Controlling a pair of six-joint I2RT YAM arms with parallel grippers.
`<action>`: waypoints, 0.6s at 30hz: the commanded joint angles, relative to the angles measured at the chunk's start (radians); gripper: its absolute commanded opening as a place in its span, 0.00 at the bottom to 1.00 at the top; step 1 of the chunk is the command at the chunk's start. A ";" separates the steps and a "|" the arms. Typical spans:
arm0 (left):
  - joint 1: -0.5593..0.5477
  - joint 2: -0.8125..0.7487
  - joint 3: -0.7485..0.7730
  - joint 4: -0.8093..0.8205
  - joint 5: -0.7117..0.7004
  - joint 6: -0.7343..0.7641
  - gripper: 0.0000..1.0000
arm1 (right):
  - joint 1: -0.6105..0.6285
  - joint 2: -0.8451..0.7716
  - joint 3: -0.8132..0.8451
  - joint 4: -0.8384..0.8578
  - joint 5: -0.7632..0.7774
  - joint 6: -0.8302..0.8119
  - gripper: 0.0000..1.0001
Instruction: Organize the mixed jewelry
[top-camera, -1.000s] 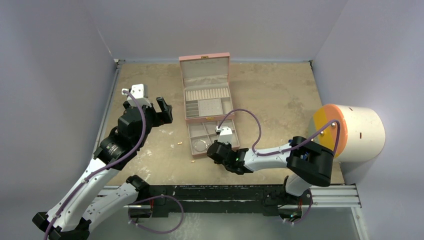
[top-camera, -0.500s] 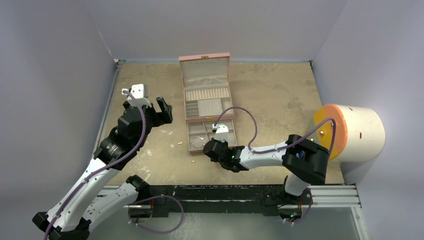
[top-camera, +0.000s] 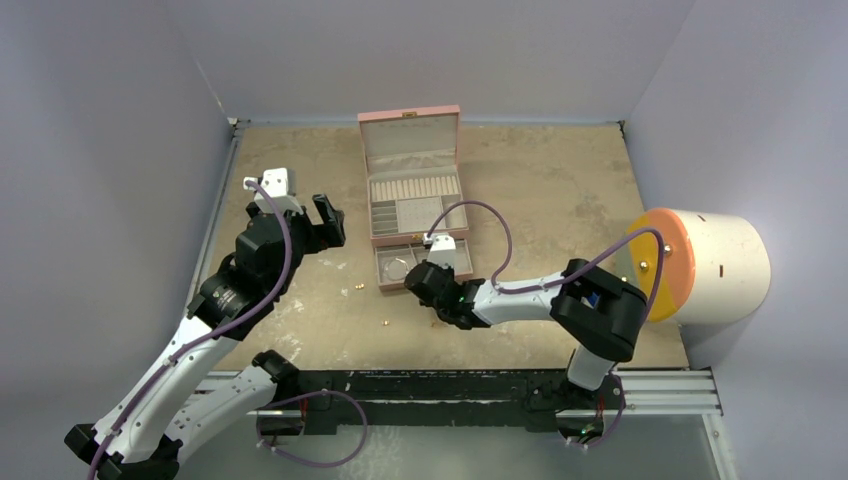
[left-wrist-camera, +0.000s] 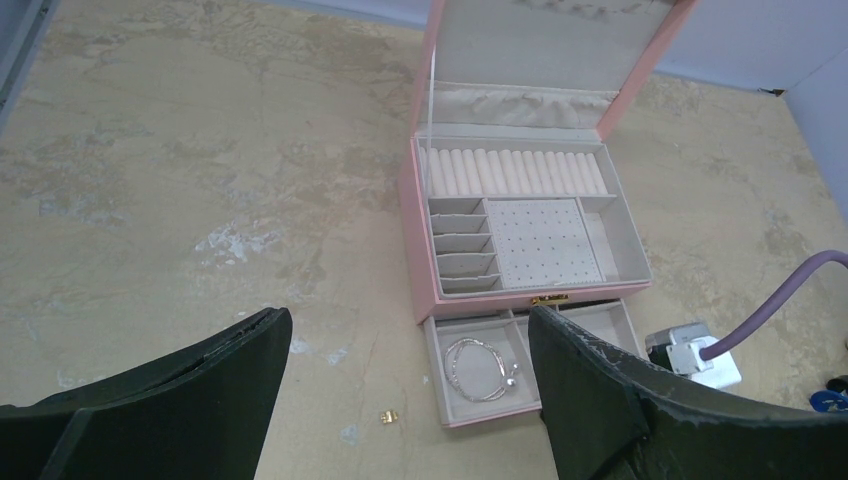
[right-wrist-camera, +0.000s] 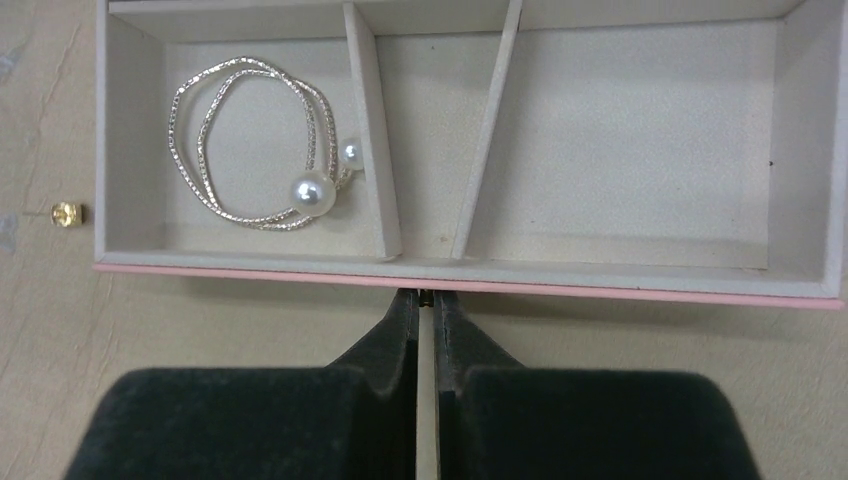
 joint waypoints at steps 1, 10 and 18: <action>-0.002 -0.005 0.015 0.027 -0.006 0.019 0.88 | -0.027 0.003 0.058 0.101 0.063 -0.056 0.01; -0.002 -0.004 0.016 0.028 -0.010 0.023 0.88 | -0.065 0.074 0.107 0.195 0.064 -0.131 0.11; -0.002 0.008 0.016 0.028 -0.008 0.024 0.88 | -0.084 0.130 0.133 0.267 0.082 -0.166 0.19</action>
